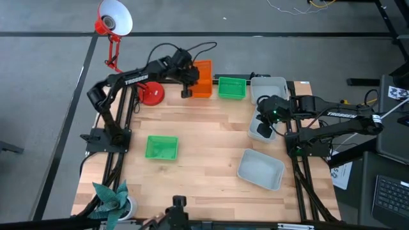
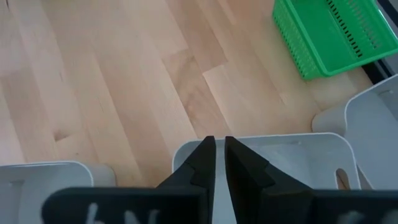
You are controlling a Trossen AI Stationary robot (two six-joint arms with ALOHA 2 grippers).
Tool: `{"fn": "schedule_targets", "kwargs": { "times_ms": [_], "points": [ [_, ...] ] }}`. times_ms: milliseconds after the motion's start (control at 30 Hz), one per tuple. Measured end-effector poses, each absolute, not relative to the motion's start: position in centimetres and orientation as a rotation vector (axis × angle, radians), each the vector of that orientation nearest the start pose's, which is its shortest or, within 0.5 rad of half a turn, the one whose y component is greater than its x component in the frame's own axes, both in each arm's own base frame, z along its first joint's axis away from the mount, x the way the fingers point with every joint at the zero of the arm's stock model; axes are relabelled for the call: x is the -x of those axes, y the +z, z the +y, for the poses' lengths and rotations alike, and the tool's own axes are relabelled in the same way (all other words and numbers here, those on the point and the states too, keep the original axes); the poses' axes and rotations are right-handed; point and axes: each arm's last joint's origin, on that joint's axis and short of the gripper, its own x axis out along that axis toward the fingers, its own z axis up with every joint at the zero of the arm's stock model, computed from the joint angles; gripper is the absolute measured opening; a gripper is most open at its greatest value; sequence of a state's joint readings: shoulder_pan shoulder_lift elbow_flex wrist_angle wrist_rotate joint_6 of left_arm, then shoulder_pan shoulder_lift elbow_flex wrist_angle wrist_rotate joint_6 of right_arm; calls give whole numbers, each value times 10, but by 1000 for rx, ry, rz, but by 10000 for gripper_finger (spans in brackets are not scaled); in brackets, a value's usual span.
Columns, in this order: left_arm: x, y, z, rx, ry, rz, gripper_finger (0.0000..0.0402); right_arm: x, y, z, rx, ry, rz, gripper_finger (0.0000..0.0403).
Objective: Stack baskets by color
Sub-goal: Stack the orange bin on the top orange bin
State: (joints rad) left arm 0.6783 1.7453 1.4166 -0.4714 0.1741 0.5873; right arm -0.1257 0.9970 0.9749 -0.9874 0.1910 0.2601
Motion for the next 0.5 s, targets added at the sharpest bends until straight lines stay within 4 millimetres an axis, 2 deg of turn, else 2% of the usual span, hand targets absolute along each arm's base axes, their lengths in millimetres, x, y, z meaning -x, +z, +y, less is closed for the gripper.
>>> {"fn": "schedule_targets", "kwargs": {
  "times_ms": [200, 500],
  "points": [
    [-314, 237, 244, -165, 240, 931, 0, -172, 298, -27, -221, -429, 964, 36],
    [-318, 228, 246, -143, 233, 941, 0, -172, 298, -27, -220, -428, 965, 36]
  ]
}}
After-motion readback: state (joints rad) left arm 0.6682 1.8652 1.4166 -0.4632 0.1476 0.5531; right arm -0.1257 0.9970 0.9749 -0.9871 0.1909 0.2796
